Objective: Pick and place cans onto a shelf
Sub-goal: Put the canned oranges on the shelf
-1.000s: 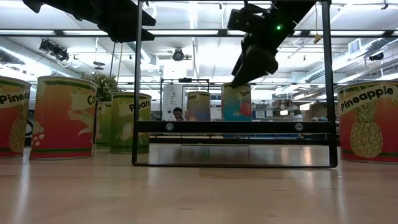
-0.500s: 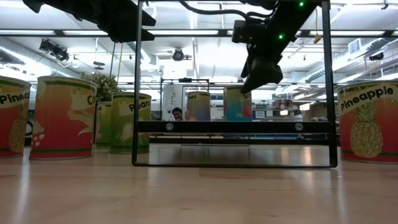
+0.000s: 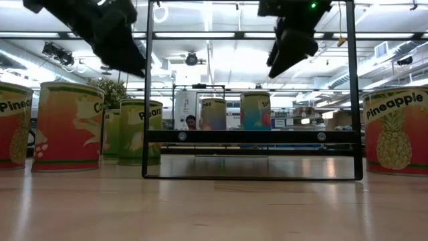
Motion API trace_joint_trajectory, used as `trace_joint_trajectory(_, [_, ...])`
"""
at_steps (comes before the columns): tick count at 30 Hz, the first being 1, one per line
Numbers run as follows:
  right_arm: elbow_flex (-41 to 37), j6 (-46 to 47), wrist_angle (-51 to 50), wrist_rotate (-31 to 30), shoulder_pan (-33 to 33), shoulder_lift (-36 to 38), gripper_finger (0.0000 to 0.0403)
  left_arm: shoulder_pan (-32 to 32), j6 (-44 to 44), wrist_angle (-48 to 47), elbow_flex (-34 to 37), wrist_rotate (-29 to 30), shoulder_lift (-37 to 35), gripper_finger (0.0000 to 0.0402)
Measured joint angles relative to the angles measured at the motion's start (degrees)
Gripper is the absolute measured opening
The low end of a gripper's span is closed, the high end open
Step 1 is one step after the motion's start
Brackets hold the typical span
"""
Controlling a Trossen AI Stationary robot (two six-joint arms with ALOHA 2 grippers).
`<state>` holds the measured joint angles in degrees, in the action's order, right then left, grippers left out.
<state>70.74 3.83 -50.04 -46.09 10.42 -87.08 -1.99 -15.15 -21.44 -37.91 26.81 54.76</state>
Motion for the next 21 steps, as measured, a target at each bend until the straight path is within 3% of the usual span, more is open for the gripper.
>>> trace_joint_trajectory(9, [-7.22, 3.05, 5.11, -0.89, 2.22, 7.15, 0.0348, 6.45, -5.78, -25.04, -8.91, -14.29, -0.04, 0.0385])
trace_joint_trajectory(13, [-9.0, 1.96, 7.46, -0.7, 2.6, 7.67, 0.0348, 7.67, -9.2, -34.9, -8.84, -16.13, -0.02, 0.0385])
trace_joint_trajectory(21, [-9.46, -0.52, 10.21, -0.7, 2.58, 7.56, 0.0348, 9.34, -10.81, -33.58, -3.21, -17.62, 0.36, 0.0385])
